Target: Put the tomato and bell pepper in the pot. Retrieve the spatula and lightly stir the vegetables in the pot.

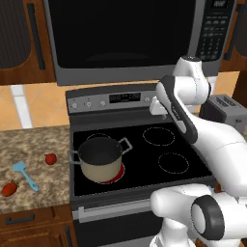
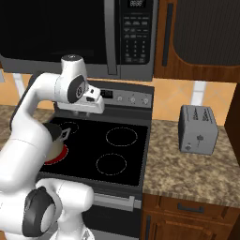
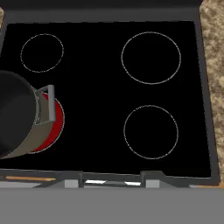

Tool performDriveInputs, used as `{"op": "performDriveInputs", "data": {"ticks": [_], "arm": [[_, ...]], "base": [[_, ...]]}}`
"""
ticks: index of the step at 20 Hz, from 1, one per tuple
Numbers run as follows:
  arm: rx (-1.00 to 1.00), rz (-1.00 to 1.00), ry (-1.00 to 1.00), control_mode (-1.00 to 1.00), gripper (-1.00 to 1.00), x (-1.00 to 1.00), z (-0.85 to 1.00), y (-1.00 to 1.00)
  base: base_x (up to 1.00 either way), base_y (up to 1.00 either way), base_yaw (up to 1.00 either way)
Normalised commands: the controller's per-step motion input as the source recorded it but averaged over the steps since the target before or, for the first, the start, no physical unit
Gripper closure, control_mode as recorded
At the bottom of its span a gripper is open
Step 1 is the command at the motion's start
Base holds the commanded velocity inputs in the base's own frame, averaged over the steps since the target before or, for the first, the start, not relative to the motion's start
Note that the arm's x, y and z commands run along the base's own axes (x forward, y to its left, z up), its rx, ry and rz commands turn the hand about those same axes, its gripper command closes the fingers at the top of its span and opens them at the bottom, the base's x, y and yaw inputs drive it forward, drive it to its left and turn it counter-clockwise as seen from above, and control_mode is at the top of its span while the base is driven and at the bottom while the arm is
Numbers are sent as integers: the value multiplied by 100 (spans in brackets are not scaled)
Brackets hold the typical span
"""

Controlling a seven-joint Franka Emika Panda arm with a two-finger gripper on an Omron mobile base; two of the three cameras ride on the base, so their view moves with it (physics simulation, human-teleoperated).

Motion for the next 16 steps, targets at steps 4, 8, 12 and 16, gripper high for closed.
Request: {"op": "performDriveInputs", "data": {"ticks": [4,8,12,16], "arm": [[0,0,-4,-100,-100,-34,0,0],[-1,0,-14,-100,-100,-92,0,0],[0,0,-13,-100,-100,-100,-1,0],[0,0,-9,-100,-100,-88,-6,0]], "base": [[0,0,0],[0,0,0],[0,0,0],[0,0,0]]}}
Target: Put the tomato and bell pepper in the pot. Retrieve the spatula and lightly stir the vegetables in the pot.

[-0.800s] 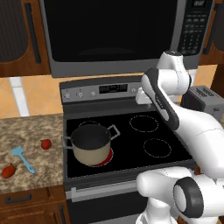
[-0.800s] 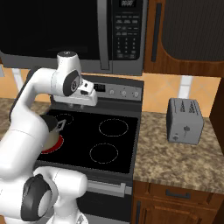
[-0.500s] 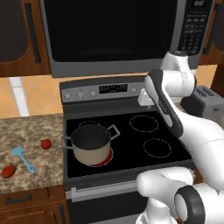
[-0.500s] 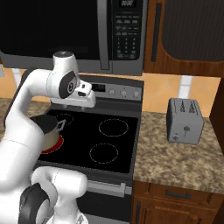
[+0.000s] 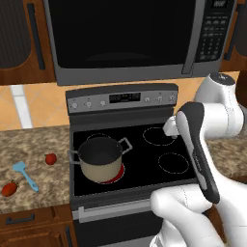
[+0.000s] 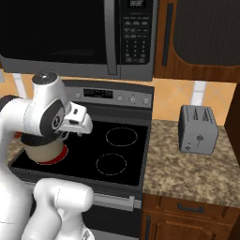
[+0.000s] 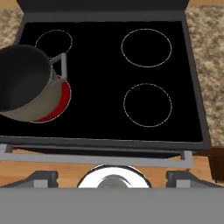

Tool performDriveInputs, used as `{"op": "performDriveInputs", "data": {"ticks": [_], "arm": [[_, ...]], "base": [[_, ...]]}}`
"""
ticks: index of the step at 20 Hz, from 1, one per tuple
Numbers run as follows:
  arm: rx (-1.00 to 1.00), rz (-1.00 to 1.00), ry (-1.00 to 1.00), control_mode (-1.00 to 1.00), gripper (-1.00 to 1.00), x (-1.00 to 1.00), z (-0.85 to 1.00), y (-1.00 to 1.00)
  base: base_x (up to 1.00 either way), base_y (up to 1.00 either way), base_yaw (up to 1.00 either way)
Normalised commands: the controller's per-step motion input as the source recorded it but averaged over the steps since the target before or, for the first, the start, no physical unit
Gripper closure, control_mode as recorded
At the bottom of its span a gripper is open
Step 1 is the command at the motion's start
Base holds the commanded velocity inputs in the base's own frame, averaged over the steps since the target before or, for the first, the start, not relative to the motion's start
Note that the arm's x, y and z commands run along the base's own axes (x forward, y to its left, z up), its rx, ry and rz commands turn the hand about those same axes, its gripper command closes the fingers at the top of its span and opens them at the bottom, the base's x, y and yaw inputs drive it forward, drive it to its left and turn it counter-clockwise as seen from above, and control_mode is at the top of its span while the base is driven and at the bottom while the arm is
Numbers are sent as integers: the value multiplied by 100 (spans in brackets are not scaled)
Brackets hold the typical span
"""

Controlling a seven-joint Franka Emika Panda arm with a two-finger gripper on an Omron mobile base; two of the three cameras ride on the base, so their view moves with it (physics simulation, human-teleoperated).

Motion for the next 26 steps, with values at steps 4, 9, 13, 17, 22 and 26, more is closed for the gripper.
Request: {"op": "performDriveInputs", "data": {"ticks": [4,9,13,17,22,26], "arm": [[0,0,0,-100,-100,-65,0,0],[0,0,-2,100,-100,-37,2,1],[0,0,0,100,-100,0,0,0],[0,0,0,100,-100,0,0,0],[0,0,0,100,-100,0,0,0],[0,0,0,100,-100,0,0,0]], "base": [[0,0,0],[-6,5,0],[-36,71,0],[-41,100,0],[-19,100,0],[11,86,0]]}}
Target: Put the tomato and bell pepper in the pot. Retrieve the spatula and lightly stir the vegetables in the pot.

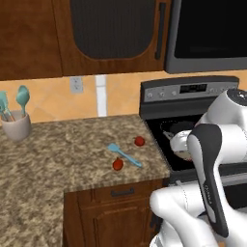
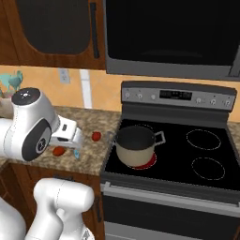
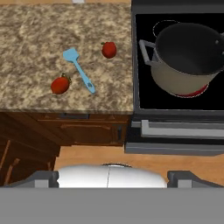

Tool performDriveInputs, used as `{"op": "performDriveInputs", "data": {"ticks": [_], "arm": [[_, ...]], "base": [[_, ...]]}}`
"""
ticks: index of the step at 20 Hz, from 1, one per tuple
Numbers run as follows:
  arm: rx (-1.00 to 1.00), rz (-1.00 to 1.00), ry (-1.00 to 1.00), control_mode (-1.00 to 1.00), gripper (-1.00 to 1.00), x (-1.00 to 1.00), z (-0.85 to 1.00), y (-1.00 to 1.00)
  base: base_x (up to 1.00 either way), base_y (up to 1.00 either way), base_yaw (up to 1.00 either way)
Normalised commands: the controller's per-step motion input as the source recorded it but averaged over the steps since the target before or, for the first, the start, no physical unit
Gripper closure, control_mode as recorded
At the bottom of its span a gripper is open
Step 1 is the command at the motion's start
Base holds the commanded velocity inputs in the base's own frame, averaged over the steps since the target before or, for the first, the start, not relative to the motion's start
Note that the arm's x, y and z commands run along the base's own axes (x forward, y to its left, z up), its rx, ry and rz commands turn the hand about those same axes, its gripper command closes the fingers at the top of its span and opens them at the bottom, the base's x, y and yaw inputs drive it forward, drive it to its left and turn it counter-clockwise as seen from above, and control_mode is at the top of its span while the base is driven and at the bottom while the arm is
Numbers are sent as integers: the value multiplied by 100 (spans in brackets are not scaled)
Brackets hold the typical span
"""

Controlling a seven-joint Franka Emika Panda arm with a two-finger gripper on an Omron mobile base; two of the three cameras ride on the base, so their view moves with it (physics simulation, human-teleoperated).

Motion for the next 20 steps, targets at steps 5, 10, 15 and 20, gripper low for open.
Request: {"op": "performDriveInputs", "data": {"ticks": [5,10,15,20], "arm": [[0,0,0,100,-100,0,0,0],[0,0,0,100,-100,0,0,0],[0,0,0,100,-100,0,0,0],[0,1,0,-100,-100,35,0,0]], "base": [[31,14,0],[63,-6,1],[73,0,1],[45,0,1]]}}
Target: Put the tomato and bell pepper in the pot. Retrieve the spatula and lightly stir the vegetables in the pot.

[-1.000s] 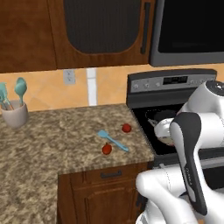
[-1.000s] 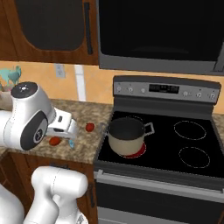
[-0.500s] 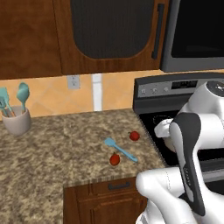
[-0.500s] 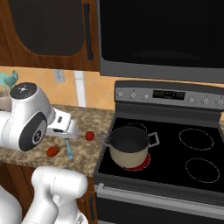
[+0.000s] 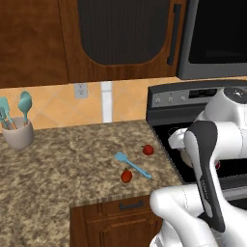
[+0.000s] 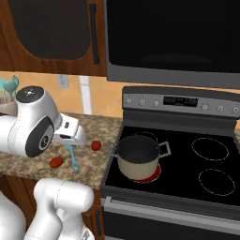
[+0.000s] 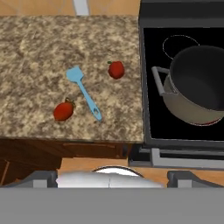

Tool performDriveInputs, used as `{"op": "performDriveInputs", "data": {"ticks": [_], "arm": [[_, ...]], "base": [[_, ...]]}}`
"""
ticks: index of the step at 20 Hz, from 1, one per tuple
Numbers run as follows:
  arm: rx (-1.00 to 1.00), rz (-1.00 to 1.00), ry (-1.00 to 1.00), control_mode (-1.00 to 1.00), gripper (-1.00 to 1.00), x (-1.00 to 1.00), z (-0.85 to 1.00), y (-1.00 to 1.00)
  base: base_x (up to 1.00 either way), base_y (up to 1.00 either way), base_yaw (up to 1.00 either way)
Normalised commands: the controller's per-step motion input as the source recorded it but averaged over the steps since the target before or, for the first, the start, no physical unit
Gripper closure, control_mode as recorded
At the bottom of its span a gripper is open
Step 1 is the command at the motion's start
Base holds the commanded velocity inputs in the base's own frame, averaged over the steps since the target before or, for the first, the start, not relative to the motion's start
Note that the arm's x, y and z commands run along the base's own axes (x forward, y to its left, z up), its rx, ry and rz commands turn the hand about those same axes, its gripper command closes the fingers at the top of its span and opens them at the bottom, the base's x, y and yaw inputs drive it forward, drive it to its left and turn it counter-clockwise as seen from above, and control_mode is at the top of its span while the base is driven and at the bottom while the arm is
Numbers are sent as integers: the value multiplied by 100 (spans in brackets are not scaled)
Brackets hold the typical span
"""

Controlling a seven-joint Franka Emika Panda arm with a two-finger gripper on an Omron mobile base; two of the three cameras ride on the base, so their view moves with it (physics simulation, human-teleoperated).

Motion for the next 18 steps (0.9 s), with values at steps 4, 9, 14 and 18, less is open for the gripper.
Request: {"op": "performDriveInputs", "data": {"ticks": [4,9,14,18], "arm": [[0,4,0,-100,-100,77,-14,0],[0,1,-3,-100,-100,53,-43,0],[0,1,0,-100,-100,38,-30,0],[0,0,0,-100,-100,43,-33,3]], "base": [[0,0,0],[0,0,0],[0,0,0],[0,0,0]]}}
